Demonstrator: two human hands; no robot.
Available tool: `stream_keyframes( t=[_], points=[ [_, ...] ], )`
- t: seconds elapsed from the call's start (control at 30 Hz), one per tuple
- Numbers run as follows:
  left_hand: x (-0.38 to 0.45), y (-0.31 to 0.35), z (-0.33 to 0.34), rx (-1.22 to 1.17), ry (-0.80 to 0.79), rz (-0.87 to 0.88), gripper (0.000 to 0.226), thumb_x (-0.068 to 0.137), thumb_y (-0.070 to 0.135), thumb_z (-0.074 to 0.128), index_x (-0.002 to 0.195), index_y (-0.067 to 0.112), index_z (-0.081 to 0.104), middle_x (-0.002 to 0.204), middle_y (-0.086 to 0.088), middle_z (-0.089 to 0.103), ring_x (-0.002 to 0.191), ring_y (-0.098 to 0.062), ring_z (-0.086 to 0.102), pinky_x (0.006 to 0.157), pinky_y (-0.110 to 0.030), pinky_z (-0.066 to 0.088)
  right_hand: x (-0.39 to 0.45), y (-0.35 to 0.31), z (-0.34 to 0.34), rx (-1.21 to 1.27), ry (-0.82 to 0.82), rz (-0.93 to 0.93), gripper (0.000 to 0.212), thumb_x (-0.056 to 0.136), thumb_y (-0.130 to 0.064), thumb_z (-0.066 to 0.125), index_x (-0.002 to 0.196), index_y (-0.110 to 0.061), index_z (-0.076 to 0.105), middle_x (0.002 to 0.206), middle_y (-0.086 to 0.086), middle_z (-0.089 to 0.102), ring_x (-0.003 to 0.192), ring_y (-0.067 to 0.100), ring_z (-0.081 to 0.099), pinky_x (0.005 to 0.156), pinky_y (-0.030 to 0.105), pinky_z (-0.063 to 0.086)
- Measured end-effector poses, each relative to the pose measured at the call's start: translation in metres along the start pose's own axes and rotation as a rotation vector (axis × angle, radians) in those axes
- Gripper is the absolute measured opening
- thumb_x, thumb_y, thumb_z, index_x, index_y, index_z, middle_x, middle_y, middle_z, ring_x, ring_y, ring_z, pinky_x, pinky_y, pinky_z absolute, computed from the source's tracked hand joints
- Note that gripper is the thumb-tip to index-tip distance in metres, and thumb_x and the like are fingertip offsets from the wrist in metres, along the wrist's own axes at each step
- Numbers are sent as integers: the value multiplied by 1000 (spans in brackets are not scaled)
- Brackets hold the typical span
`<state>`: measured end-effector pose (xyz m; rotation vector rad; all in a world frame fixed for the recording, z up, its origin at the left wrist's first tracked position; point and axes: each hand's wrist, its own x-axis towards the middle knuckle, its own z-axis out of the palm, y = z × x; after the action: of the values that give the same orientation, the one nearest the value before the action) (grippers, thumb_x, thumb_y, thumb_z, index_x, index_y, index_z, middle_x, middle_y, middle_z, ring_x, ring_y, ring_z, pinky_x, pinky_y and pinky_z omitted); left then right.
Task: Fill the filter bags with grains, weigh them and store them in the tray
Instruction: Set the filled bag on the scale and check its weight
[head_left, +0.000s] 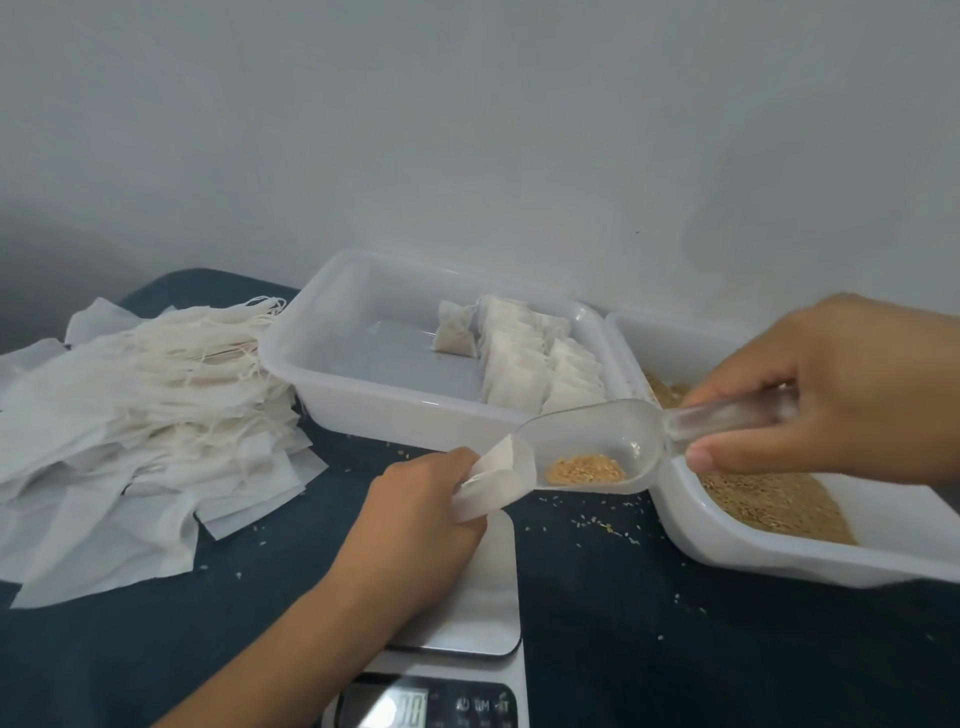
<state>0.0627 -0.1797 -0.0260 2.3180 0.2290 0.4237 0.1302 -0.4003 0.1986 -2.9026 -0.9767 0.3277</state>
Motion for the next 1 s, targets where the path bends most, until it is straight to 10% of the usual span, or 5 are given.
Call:
stream_keyframes(
  t=[0.4,0.53,0.73,1.0],
  points=[
    [0,0,-2,-88,-12,-40,23,87,25,64,72,22,46,64,6,56,59,-14,44,49,-20,29,-1,-16,-23,-423,217,-84,60,53,-111,19,89,-80,57,60,-33,61,51,0,59,53,33,55],
    [1,-2,-2,-165,-16,-66,23,86,25,66,71,24,48,62,14,55,58,-8,45,53,-17,36,-11,37,-27,-355,319,-64,42,66,-104,41,92,-78,60,70,-42,62,59,-8,62,49,29,57],
    [0,0,0,-185,-25,-77,17,85,31,71,76,28,57,76,19,65,69,0,56,59,-10,42,-10,137,2,-142,76,505,21,70,-75,76,72,-54,76,72,-15,74,77,7,69,78,33,57],
    [-2,7,1,-151,-59,-109,13,84,34,73,81,35,60,79,25,67,77,4,60,56,-24,43,19,171,71,-40,-62,595,38,78,-69,72,74,-32,80,85,0,74,66,15,62,60,29,53]
  ],
)
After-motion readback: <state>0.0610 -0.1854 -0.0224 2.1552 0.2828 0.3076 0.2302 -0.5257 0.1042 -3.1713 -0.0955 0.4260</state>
